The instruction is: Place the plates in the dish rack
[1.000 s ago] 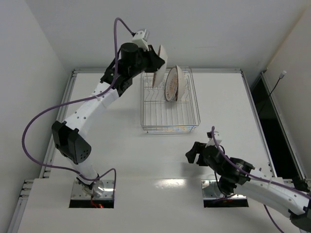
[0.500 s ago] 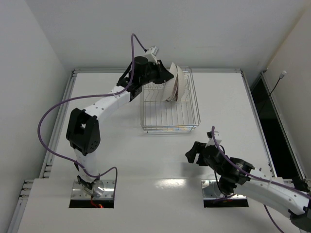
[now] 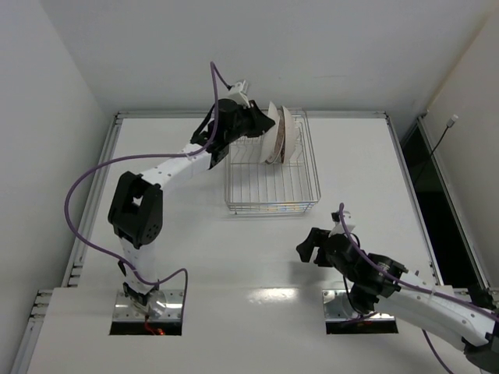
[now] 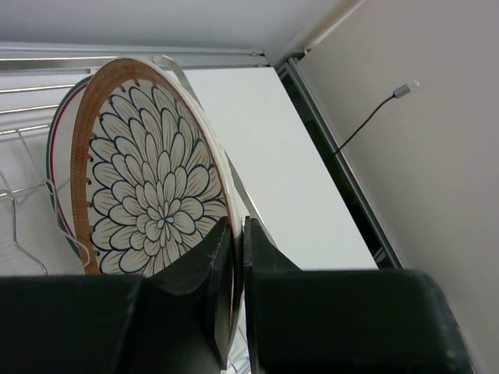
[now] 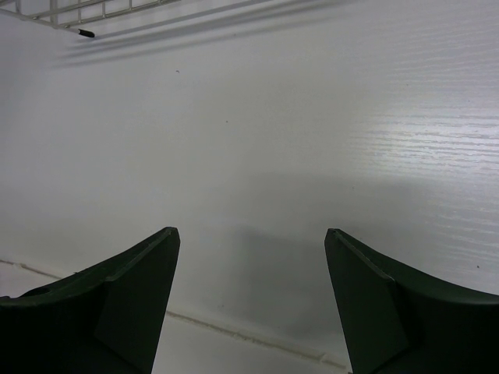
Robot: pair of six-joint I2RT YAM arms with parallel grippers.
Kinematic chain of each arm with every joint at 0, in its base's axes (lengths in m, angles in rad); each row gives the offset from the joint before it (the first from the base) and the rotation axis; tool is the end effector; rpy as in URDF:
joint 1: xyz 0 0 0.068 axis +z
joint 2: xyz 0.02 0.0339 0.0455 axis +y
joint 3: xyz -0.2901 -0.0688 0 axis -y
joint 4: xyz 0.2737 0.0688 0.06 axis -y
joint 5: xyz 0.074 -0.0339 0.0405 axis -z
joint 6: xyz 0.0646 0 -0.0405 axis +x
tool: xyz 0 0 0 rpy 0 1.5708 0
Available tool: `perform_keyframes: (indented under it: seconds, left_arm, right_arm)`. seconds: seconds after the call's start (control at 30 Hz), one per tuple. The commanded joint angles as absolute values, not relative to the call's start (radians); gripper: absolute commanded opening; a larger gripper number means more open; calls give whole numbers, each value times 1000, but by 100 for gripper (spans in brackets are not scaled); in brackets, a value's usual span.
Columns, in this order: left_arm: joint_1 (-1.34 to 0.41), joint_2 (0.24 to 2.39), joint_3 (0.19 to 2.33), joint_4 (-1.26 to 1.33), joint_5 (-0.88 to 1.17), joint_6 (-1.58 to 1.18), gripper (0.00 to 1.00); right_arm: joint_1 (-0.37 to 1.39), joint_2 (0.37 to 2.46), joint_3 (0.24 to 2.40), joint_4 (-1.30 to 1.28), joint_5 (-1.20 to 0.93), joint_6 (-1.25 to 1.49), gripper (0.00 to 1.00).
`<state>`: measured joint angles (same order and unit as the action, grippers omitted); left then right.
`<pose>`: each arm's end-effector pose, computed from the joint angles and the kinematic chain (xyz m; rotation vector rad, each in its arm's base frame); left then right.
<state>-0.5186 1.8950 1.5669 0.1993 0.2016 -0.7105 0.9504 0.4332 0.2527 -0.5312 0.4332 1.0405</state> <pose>0.4513 -0.2725 0.3395 -0.0133 1.8200 -1.0684 0.1018 0.0958 0.1585 0.3296 2.2492 0.5984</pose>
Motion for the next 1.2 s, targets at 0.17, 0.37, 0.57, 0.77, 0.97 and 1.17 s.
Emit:
perform_keyframes:
  seconds: [0.17,0.37,0.57,0.77,0.97,1.17]
  left_arm:
    - [-554,1898,1611,448,32,-669,0]
    - [-583,1930,1641,448,-38,-649,0]
    - [-636,1930,1641,448,-192,-583,0]
    - [-675,1921,1560,534,-293,-580,0]
    - [-693,1902,1471,607,-336,-603,0]
    - [-684,1873,1359,704,-316,-687,0]
  right_arm:
    - [945,446,247,-482,420,1055,73]
    - [945,446,247,-482,420,1055,73]
    - [936,446,247,-482,420,1055,73]
    - [936,446,247,-482,420,1055,73]
    - [936,437,247,-482,420,1055,73]
    - [936,437,238,-482,420,1055,73]
